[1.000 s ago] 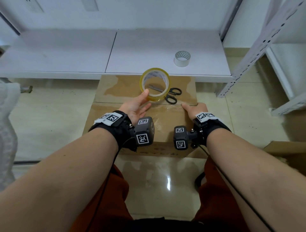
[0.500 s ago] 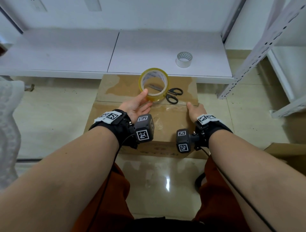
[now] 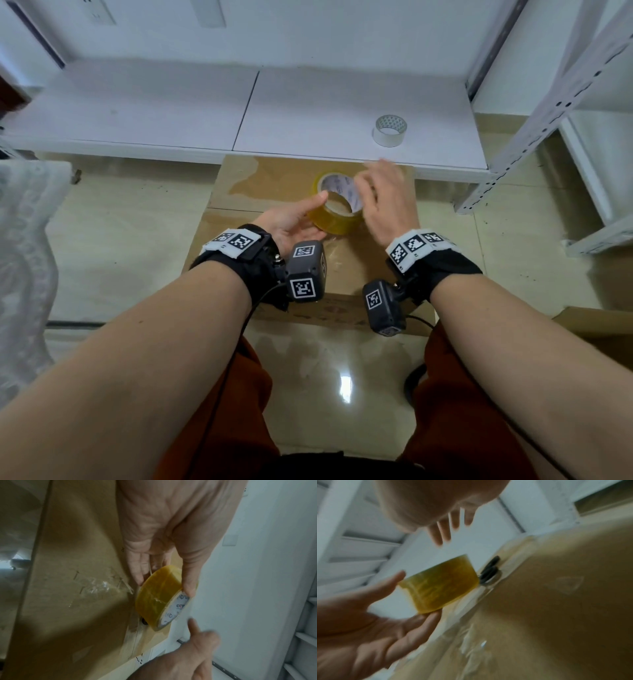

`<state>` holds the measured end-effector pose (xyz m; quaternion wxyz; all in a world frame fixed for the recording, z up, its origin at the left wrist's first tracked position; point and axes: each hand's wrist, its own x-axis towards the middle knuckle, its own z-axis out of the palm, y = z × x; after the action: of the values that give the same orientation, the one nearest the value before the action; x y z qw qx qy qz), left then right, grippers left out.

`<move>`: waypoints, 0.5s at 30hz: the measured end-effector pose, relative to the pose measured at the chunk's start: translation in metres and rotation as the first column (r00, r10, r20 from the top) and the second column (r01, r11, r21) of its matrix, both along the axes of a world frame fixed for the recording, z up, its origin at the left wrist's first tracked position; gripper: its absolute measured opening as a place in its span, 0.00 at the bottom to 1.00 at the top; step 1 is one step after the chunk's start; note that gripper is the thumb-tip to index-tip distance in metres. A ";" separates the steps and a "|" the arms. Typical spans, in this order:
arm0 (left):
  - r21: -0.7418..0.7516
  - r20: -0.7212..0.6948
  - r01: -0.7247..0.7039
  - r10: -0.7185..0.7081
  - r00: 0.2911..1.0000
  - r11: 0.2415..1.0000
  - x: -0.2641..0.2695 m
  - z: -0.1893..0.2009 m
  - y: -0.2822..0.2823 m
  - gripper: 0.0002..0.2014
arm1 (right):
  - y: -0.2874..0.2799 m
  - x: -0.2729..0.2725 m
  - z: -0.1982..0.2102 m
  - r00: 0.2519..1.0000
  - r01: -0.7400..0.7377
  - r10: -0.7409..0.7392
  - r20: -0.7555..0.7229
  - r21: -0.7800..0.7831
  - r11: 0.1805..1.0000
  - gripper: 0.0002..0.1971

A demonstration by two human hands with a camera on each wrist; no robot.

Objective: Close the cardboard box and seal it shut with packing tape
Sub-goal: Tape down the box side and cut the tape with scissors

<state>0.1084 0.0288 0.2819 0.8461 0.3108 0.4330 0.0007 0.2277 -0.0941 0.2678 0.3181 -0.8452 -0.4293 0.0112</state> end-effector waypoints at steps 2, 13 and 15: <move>-0.007 0.040 0.007 -0.007 0.999 1.000 -0.001 0.002 -0.002 0.13 | 0.003 -0.012 0.005 0.987 -0.158 0.160 0.007 -0.111 0.981 0.26; 0.122 0.088 -0.048 0.037 0.995 0.991 -0.003 0.005 0.000 0.05 | 0.001 -0.017 0.013 0.906 -0.220 0.160 -0.392 -0.113 0.969 0.18; 0.186 0.087 -0.014 -0.002 0.996 0.982 -0.003 0.006 0.001 0.06 | -0.001 -0.018 0.011 0.864 -0.191 0.136 -0.486 -0.066 0.979 0.19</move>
<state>0.1057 0.0296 0.2883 0.8312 0.3869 0.3951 0.0574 0.2099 -0.0950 0.2789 0.3642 -0.7931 -0.4063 0.2706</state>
